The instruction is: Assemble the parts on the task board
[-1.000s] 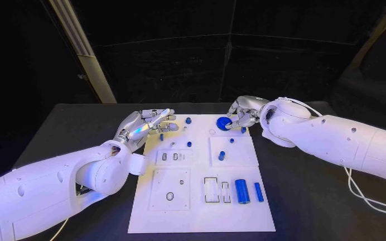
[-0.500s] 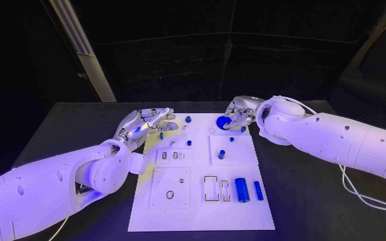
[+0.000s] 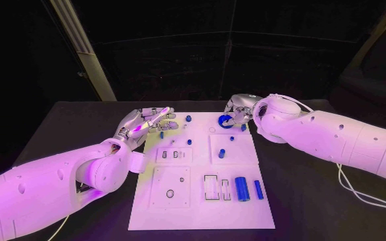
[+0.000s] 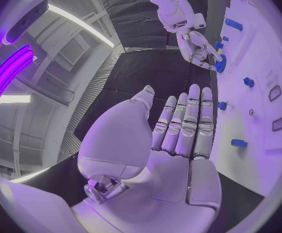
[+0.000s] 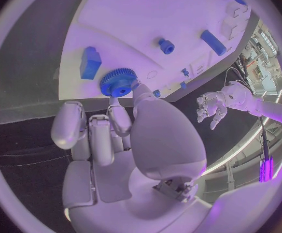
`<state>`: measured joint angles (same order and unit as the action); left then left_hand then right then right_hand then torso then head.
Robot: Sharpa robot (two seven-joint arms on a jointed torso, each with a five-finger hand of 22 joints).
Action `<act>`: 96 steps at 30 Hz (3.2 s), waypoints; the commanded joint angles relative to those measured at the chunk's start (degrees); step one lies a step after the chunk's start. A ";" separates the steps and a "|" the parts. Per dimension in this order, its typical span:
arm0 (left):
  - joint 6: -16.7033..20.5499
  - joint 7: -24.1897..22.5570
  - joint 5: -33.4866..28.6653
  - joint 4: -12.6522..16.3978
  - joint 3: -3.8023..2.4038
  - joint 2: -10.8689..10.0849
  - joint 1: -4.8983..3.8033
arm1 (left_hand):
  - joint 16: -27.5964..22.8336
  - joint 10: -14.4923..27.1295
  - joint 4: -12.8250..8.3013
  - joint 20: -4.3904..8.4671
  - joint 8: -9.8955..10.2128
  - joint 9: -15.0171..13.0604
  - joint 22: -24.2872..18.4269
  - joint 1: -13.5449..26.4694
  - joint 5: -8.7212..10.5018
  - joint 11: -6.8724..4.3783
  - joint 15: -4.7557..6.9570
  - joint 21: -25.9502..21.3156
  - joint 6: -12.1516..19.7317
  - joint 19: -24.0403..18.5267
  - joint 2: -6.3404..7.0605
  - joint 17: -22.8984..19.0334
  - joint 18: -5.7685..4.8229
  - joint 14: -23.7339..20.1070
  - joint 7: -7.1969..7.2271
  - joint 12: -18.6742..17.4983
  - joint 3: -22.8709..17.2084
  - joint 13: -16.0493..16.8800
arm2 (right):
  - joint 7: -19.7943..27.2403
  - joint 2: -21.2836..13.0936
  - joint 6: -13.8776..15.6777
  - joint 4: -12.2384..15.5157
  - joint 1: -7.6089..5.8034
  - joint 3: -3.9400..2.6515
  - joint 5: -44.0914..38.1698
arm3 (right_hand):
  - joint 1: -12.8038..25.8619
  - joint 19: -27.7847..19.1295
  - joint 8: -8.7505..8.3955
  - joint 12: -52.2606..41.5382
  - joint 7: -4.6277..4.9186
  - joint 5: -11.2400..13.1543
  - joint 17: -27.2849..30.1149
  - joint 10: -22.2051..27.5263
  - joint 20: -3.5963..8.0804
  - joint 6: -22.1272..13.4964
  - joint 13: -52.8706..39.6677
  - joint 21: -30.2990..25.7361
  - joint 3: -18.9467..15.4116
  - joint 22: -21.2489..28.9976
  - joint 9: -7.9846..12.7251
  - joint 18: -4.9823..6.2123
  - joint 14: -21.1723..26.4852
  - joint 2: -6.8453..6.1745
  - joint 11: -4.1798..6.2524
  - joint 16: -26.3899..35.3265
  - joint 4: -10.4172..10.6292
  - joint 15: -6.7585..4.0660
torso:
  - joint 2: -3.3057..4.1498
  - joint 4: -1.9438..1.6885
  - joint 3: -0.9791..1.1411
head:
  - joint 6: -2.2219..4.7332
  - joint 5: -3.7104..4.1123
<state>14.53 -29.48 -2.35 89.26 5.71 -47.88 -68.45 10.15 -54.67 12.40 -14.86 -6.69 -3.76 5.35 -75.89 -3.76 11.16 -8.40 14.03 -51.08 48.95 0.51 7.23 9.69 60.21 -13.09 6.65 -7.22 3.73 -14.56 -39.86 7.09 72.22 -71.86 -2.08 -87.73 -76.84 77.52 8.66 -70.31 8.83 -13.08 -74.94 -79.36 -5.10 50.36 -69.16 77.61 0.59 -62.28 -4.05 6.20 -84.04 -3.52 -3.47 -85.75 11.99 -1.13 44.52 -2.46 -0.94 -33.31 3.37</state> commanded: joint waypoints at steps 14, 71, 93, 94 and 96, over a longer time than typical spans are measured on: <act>-1.08 0.19 0.35 0.09 -0.01 -0.12 -0.09 | -0.41 0.16 -0.54 -0.09 0.35 0.04 -0.14 0.03 0.22 0.29 -0.18 -0.33 0.18 0.34 -0.51 0.09 0.82 0.05 -1.51 -0.29 0.00 -0.05 | -0.58 -0.08 -2.03 0.86 0.09 0.13 -5.32 | -4.02 0.56 1.67 -1.37 -0.69 3.34 -6.38 -0.66 0.37 3.50 -2.03 0.57 2.22 -0.68 -0.19 -1.02 -4.24 1.30 0.49 -0.64 -2.93 -0.20 | -0.02 0.07 0.02 | -0.27 -0.04; -1.26 0.51 0.35 -0.06 0.03 -0.31 -0.08 | -0.61 0.29 -0.67 -0.13 0.41 0.05 -0.26 0.03 0.22 0.32 -0.23 -0.49 0.29 0.31 -0.56 0.07 0.81 -0.07 -1.52 -0.42 0.05 -0.07 | -1.18 -1.47 -1.02 3.01 0.11 0.14 -8.60 | -6.15 1.34 2.42 -2.20 -1.10 1.86 -7.47 -1.32 0.46 5.73 -4.44 1.63 4.14 -2.88 -0.32 -1.41 -4.38 0.88 0.82 -0.95 -1.80 -0.39 | 0.00 0.03 0.02 | -0.51 0.38; -0.91 0.06 0.35 -0.16 0.03 -1.29 -0.16 | -0.69 0.33 -0.79 -0.15 0.42 0.05 -0.33 -0.08 0.21 0.33 -0.24 -0.56 0.32 0.31 -0.68 0.07 0.81 -0.10 -1.52 -0.47 -0.01 -0.07 | -0.42 -0.08 9.84 8.68 0.12 0.11 -10.45 | -3.44 2.77 2.07 -2.37 -1.78 -5.18 -7.91 -1.97 1.13 7.47 -5.05 2.90 6.49 -5.59 -0.01 -1.92 -4.49 0.40 1.48 -1.08 -0.41 -1.03 | -0.02 -0.11 -0.07 | -0.26 0.13; -0.89 0.03 0.35 -0.19 0.03 -1.32 -0.18 | -0.69 0.33 -0.79 -0.15 0.42 0.05 -0.33 -0.08 0.21 0.33 -0.24 -0.56 0.32 0.31 -0.68 0.07 0.81 -0.10 -1.52 -0.47 -0.01 -0.07 | -0.45 0.19 9.88 8.84 0.12 0.11 -10.57 | -3.44 2.77 2.07 -2.37 -1.78 -5.18 -7.91 -1.97 1.13 7.47 -5.05 2.90 6.49 -5.59 -0.01 -1.92 -4.49 0.40 1.48 -1.08 -0.41 -1.03 | -0.01 -0.14 -0.08 | -0.25 0.11; -0.85 -0.03 0.35 -0.26 0.03 -1.41 -0.23 | -0.69 0.33 -0.79 -0.15 0.42 0.05 -0.33 -0.08 0.21 0.33 -0.24 -0.56 0.32 0.31 -0.68 0.07 0.81 -0.10 -1.52 -0.47 -0.01 -0.07 | -0.49 0.95 9.90 9.04 0.12 0.11 -10.82 | -3.44 2.78 2.06 -2.37 -1.78 -5.22 -7.92 -1.98 1.13 7.46 -5.06 2.91 6.52 -5.62 0.00 -1.93 -4.50 0.40 1.48 -1.09 -0.41 -1.03 | 0.01 -0.19 -0.09 | -0.27 0.05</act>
<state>14.03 -28.94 -2.32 88.99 5.78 -49.27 -68.53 9.71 -54.46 12.09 -14.86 -6.48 -3.76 5.11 -75.90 -3.76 11.37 -8.40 13.58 -51.08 48.95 0.51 7.21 9.69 60.21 -13.09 6.41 -7.21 3.73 -15.30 -39.11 14.26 81.05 -71.62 -1.93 -97.24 -80.56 79.99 10.73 -72.60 7.86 -18.08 -74.91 -81.08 -3.89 56.73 -74.16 80.29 6.67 -67.82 -4.07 5.32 -83.94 -3.09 -2.14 -86.64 11.63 -1.86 44.49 -2.56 -1.02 -33.56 3.49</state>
